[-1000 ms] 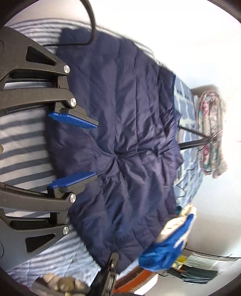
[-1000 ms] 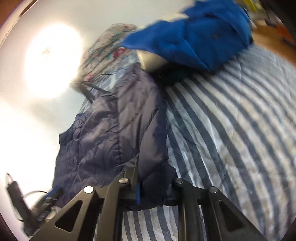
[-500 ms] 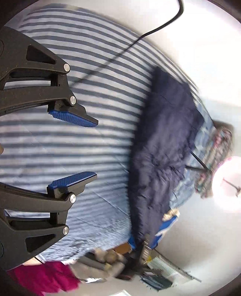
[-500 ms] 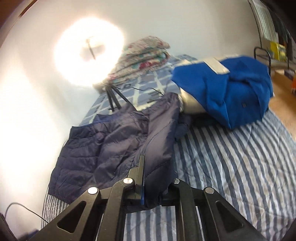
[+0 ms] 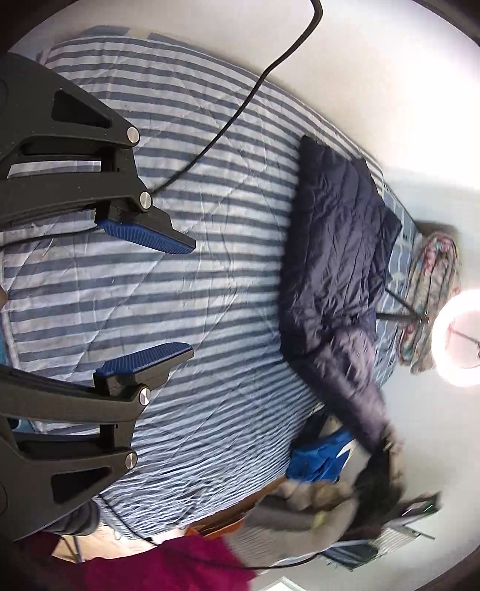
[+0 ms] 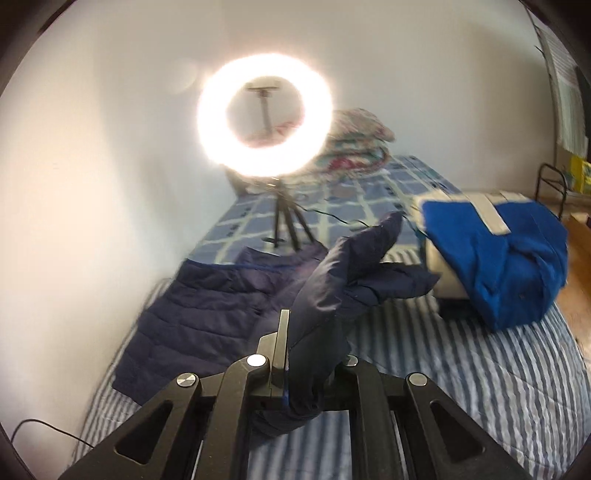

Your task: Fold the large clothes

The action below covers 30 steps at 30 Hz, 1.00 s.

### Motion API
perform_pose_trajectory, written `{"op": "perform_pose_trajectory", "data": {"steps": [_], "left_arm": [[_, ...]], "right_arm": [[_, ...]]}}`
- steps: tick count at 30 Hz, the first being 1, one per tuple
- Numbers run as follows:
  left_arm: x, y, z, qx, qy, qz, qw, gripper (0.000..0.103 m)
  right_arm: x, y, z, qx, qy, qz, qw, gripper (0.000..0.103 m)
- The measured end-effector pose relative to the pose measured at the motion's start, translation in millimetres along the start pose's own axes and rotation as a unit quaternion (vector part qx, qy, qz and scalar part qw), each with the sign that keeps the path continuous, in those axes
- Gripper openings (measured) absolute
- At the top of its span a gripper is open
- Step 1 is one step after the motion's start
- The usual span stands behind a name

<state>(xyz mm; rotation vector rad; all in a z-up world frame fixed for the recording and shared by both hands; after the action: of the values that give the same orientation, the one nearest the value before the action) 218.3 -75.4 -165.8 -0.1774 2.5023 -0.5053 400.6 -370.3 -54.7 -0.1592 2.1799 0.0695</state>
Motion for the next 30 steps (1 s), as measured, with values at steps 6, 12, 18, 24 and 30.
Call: {"op": "perform_pose_trajectory", "data": {"steps": [6, 12, 18, 24, 30], "left_arm": [[-2.6, 2.0, -16.9, 0.016, -0.011, -0.004, 0.9998, 0.052], [-11.4, 21.5, -41.0, 0.034, -0.029, -0.04, 0.9982, 0.052], [-13.9, 32.1, -53.7, 0.039, -0.037, -0.052, 0.9972, 0.052], [-17.1, 38.7, -65.3, 0.04, -0.05, -0.056, 0.9964, 0.052], [-21.5, 47.4, -67.5, 0.038, -0.054, -0.069, 0.9955, 0.052]], "right_arm": [[-25.5, 53.7, 9.9, -0.018, -0.013, -0.048, 0.999, 0.007], [-37.7, 118.7, 32.5, -0.05, -0.014, -0.094, 0.994, 0.007], [-32.4, 191.2, 70.4, -0.096, 0.005, -0.136, 0.986, 0.007], [-7.0, 258.2, 118.9, -0.136, 0.041, -0.168, 0.976, 0.007], [31.7, 309.4, 152.8, -0.161, 0.079, -0.223, 0.958, 0.006]]}}
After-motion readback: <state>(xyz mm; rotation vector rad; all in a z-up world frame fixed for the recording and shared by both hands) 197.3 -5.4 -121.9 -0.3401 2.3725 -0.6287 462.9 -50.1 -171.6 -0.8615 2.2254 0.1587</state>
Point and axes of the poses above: each gripper's, at about its wrist camera, not at the fingertips, and z roughly the way its jaws point, y to its left, x to its underside, the point moved 3 cm from there along z, roughly the way its jaws point, and after that the axes turned 15 degrees about -z, right-handed, at the moved point
